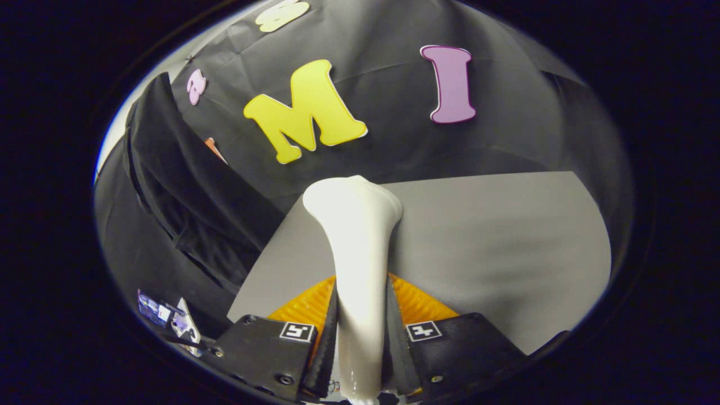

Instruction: Iron the clothes twice with a garment steamer, once on the left side and once on the right side.

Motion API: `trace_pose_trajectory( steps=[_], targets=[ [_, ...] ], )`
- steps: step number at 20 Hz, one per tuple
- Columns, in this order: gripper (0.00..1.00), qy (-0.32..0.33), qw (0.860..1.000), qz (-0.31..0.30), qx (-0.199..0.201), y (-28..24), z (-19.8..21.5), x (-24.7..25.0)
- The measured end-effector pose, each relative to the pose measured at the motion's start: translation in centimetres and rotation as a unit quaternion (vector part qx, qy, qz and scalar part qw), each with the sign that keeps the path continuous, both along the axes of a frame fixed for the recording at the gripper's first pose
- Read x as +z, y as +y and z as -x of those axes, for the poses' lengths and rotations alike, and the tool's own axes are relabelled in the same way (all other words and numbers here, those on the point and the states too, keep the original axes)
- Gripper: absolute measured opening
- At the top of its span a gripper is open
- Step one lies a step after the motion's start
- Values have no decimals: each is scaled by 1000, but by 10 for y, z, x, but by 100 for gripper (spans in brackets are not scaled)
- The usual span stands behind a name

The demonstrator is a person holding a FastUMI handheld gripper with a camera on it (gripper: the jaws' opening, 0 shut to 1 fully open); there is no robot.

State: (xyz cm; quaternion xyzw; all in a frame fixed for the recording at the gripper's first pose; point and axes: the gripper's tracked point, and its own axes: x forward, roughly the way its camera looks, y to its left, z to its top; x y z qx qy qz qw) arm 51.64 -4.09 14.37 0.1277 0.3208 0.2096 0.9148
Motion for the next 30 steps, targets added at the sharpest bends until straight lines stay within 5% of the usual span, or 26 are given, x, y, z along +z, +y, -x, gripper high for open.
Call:
trace_pose_trajectory(
  steps=[14, 30],
  targets=[
    [41, -50, 998, -27, -14, 9, 41, 37],
    [40, -213, 967, 6, -139, 77, 197, 147]
  ],
)
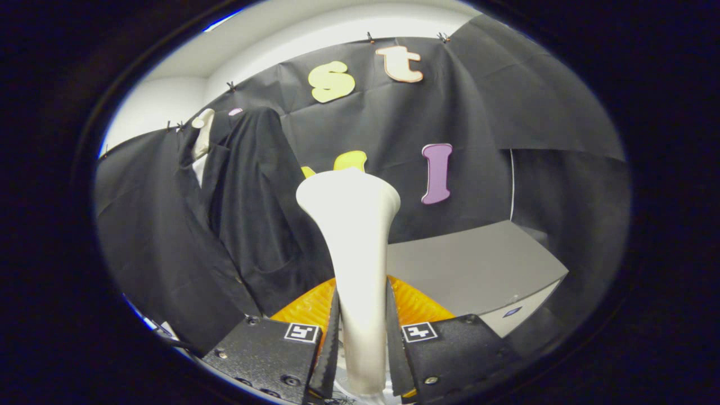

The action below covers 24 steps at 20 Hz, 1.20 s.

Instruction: Iron the clothes twice with a garment steamer, once on the left side and once on the right side.

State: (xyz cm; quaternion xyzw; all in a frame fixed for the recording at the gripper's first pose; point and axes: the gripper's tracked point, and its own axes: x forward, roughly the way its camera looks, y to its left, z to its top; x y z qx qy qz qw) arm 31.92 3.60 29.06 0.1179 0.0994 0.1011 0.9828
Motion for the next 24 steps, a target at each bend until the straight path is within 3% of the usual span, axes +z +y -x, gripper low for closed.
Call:
trace_pose_trajectory(
  steps=[10, 17, 24],
  targets=[
    [40, -76, 995, 36, -59, 96, 8, 74],
    [40, -137, 986, 66, -69, 171, 0, 132],
    [40, -155, 981, 93, -71, 223, -27, 155]
  ],
)
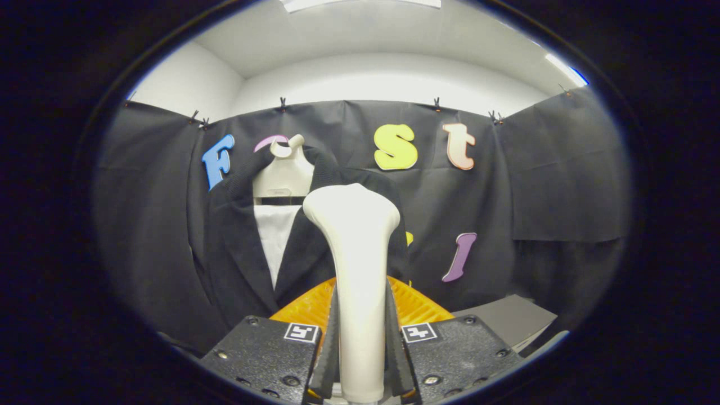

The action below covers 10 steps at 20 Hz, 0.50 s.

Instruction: Iron the clothes twice with a garment steamer, once on the left side and once on the right side.

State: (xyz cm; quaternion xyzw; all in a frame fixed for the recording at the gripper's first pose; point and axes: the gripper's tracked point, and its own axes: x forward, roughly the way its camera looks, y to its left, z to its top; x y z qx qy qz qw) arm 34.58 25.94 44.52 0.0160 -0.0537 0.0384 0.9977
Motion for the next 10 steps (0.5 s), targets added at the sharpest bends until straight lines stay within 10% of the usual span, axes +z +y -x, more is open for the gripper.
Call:
trace_pose_trajectory(
  steps=[10],
  targets=[
    [40, 17, 999, 24, -31, 7, -28, -14]
  ],
)
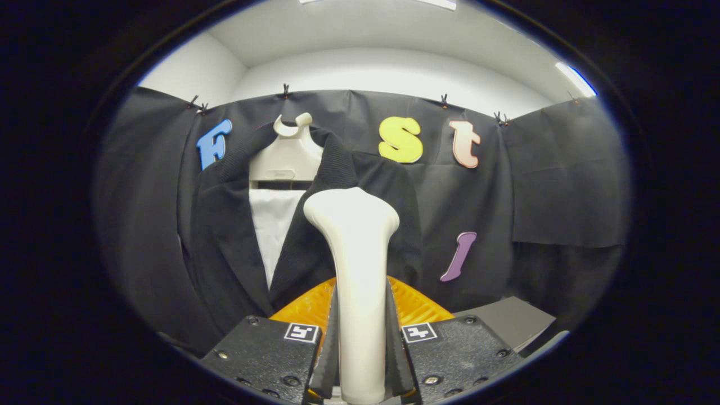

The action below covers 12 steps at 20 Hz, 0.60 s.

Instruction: Iron the clothes twice with a garment steamer, once on the left side and once on the right side.

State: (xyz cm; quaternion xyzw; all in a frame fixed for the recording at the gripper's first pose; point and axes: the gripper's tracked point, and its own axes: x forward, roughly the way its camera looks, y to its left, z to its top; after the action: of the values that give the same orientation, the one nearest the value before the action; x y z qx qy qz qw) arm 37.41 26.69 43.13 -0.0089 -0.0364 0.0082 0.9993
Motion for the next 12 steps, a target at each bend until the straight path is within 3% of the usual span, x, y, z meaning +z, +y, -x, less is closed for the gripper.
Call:
trace_pose_trajectory(
  steps=[12],
  targets=[
    [40, 27, 999, 24, -10, 8, 0, -48]
  ],
)
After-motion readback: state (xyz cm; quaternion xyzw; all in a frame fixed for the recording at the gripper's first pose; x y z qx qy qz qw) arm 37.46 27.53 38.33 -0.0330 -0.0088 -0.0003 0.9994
